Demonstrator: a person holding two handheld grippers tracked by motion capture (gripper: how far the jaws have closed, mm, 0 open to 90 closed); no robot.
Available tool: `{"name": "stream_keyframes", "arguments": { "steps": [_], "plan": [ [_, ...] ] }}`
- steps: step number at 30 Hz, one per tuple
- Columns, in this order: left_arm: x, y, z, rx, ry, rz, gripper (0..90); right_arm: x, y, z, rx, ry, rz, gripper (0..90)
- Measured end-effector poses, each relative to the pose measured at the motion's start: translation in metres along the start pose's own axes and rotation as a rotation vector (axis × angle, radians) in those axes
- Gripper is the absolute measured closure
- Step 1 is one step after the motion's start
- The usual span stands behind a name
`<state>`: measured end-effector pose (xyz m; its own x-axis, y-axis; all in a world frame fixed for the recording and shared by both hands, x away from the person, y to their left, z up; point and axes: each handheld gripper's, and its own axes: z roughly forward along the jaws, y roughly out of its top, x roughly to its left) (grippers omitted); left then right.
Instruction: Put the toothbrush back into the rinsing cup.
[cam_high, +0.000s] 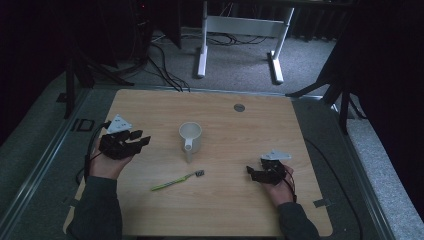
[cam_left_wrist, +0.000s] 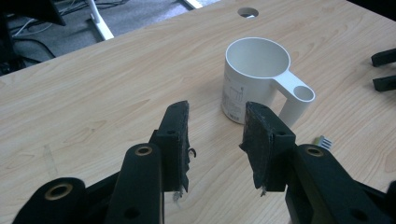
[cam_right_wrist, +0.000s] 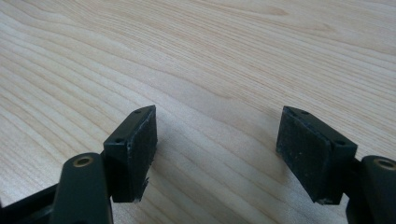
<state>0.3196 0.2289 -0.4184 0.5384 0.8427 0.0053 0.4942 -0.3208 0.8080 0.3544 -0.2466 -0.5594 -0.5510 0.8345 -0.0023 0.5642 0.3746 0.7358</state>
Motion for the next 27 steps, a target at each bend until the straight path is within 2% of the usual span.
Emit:
{"name": "stream_keyframes", "arguments": {
  "steps": [27],
  "plan": [
    [0.000, 0.019, -0.004, 0.001, -0.003, 0.021, 60.4, 0.000, 0.000, 0.000, 0.000, 0.001, 0.000, 28.3]
  ]
}}
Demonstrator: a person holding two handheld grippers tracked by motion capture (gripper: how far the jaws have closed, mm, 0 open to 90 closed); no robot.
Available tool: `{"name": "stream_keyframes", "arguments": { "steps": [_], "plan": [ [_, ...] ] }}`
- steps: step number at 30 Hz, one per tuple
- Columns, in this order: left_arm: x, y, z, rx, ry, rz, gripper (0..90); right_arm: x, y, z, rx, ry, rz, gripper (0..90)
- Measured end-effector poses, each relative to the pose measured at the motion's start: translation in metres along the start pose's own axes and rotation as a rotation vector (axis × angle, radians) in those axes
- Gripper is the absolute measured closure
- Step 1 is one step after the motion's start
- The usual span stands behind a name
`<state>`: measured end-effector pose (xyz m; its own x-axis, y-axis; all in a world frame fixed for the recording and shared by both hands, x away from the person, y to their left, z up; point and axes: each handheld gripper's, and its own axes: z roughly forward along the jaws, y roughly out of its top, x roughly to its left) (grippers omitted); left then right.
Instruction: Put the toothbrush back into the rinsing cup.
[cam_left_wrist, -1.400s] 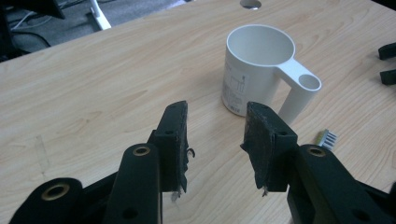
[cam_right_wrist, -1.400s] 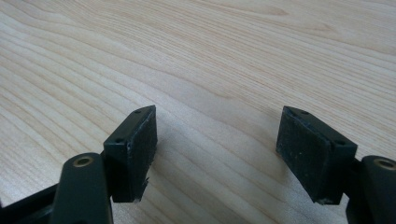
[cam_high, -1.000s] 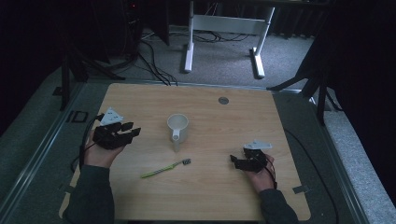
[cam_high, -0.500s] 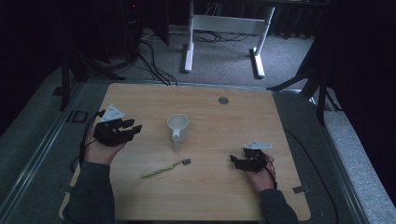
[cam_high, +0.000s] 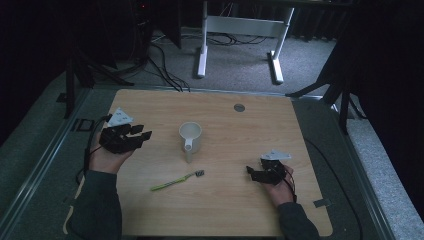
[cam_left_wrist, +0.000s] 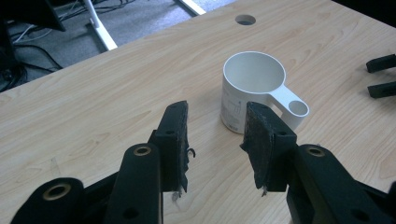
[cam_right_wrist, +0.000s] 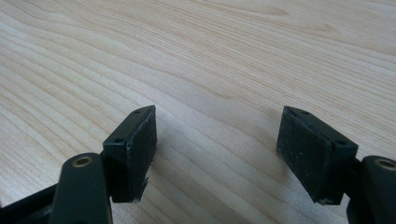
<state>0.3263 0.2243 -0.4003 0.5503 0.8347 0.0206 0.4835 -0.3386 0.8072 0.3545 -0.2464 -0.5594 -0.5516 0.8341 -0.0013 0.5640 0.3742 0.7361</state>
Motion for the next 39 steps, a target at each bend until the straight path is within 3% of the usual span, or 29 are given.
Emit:
{"name": "stream_keyframes", "arguments": {
  "steps": [17, 39],
  "plan": [
    [-0.004, 0.019, 0.000, 0.005, -0.003, 0.035, 60.4, 0.000, 0.000, 0.000, 0.001, 0.001, 0.000, 28.0],
    [-0.012, 0.029, 0.011, 0.034, -0.033, 0.069, 60.3, 0.000, 0.000, 0.000, 0.002, 0.001, 0.000, 28.0]
  ]
}}
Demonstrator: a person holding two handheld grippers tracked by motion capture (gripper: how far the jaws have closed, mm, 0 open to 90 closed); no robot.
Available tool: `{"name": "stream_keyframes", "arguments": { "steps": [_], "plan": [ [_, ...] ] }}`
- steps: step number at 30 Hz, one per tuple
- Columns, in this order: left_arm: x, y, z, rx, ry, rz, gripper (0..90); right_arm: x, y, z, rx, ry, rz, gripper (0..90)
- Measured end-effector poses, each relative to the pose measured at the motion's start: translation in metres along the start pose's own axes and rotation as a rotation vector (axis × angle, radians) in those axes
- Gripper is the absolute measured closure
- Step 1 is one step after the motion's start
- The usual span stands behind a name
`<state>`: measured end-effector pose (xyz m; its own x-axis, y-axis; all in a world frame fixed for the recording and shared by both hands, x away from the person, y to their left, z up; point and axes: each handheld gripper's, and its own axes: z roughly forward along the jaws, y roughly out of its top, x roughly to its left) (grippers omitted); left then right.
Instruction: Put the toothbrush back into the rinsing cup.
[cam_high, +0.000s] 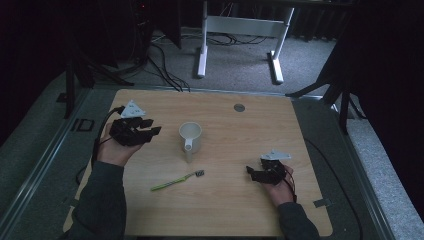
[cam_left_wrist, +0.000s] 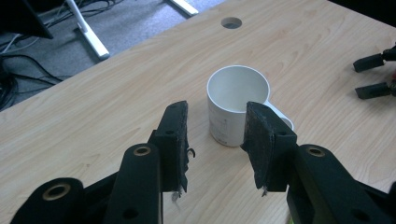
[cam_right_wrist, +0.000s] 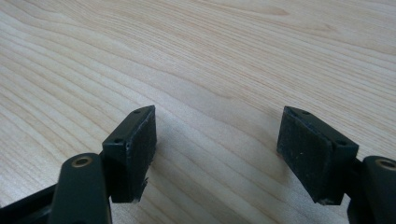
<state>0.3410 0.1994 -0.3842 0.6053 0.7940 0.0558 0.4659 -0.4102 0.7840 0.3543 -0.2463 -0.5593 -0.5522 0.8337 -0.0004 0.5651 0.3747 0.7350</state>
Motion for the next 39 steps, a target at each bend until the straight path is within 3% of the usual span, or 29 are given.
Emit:
{"name": "stream_keyframes", "arguments": {
  "steps": [28, 39],
  "plan": [
    [-0.010, 0.003, 0.015, 0.103, -0.064, 0.052, 58.7, 0.000, 0.000, 0.000, 0.000, 0.000, 0.000, 27.9],
    [-0.017, 0.006, 0.021, 0.161, -0.087, 0.101, 58.6, 0.000, 0.000, 0.000, 0.000, 0.001, -0.001, 27.6]
  ]
}}
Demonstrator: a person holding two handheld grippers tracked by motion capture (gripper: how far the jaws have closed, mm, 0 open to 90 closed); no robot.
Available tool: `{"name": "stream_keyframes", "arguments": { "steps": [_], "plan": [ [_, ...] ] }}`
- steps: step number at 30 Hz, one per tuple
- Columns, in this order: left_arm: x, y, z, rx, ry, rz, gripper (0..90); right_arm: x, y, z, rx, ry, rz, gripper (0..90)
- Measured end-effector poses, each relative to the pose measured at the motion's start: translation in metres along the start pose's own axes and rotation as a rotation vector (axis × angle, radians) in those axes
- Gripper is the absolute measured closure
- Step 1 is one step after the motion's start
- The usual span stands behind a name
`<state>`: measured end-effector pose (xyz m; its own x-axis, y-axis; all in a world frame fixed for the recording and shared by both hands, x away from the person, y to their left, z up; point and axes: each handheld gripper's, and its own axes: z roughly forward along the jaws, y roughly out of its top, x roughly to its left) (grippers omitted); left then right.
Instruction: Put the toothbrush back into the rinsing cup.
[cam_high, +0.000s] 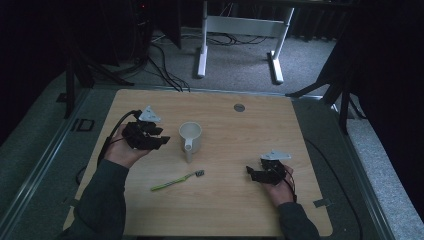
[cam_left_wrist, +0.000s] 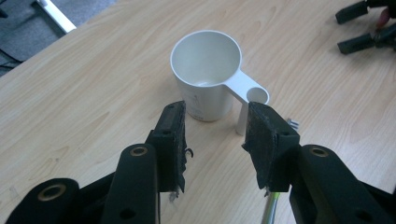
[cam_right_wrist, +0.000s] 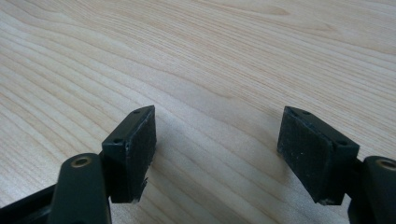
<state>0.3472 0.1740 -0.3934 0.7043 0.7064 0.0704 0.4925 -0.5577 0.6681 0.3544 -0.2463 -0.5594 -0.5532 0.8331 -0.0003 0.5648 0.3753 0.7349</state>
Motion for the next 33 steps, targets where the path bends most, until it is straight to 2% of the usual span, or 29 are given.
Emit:
{"name": "stream_keyframes", "arguments": {
  "steps": [7, 33],
  "plan": [
    [-0.004, 0.000, 0.008, 0.056, -0.009, 0.022, 58.6, 0.000, 0.000, 0.000, -0.001, 0.000, -0.001, 27.6],
    [-0.016, 0.000, 0.024, 0.136, -0.030, 0.080, 57.8, 0.000, 0.000, 0.000, 0.001, 0.001, -0.002, 27.5]
  ]
}}
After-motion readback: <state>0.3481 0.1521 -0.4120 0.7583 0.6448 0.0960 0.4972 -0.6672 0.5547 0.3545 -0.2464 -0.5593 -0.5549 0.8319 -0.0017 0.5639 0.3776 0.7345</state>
